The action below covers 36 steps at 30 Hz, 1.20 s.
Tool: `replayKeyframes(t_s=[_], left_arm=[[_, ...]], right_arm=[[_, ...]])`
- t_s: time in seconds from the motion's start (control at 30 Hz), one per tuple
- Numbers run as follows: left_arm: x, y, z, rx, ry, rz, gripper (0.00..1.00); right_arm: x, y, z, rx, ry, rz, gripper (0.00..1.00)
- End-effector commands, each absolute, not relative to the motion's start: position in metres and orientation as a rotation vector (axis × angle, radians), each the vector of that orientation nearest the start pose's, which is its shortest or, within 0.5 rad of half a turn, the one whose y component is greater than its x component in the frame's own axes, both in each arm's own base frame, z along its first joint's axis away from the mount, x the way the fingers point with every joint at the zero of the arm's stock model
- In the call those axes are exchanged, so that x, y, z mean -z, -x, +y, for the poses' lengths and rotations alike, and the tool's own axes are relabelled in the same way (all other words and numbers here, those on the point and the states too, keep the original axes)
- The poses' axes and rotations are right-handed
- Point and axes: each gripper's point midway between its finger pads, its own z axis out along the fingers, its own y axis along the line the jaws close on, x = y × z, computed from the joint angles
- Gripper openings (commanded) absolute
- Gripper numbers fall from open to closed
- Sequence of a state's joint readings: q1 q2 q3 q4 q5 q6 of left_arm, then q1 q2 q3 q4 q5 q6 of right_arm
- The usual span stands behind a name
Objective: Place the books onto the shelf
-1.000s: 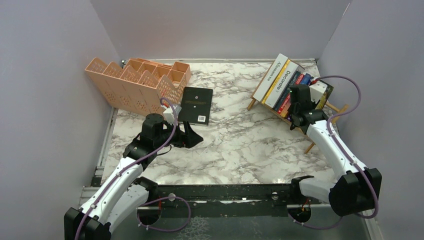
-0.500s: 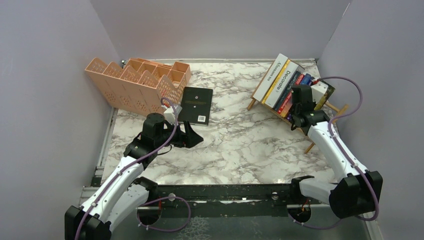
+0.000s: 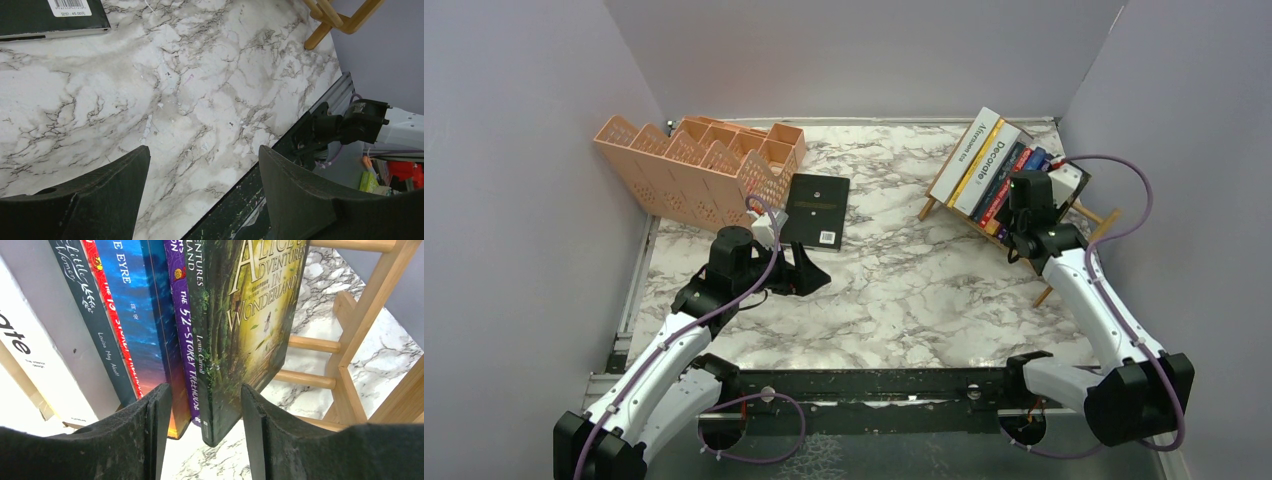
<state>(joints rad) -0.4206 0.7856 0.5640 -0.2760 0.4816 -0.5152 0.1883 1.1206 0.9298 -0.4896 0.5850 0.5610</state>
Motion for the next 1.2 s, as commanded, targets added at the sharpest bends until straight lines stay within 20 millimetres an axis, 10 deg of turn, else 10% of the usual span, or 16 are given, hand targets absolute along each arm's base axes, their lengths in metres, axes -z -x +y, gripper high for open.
replayKeyframes(t_s=[0.0,0.27,0.5,0.87,1.17], left_arm=[[-0.169,-0.198,-0.199,1.067,-0.227,2.162,0.8],[-0.167,-0.203,-0.193,1.007,-0.195,2.173,0.8],[-0.17,-0.221,-0.178,0.86,-0.134,2.176,0.8],[-0.2,-0.273,-0.166,0.641,-0.077,2.131,0.8],[-0.175,-0.328,-0.147,0.289,0.076,2.183,0.87]], right_arm=[[-0.205,-0.325,-0.016,0.195,-0.699,1.994,0.58],[-0.248,-0.327,0.007,0.023,-0.549,1.968,0.6],[-0.267,-0.328,0.067,-0.305,-0.252,2.004,0.61],[-0.258,-0.312,0.16,-0.648,-0.09,2.046,0.61],[-0.192,-0.278,0.265,-0.791,0.095,2.185,0.61]])
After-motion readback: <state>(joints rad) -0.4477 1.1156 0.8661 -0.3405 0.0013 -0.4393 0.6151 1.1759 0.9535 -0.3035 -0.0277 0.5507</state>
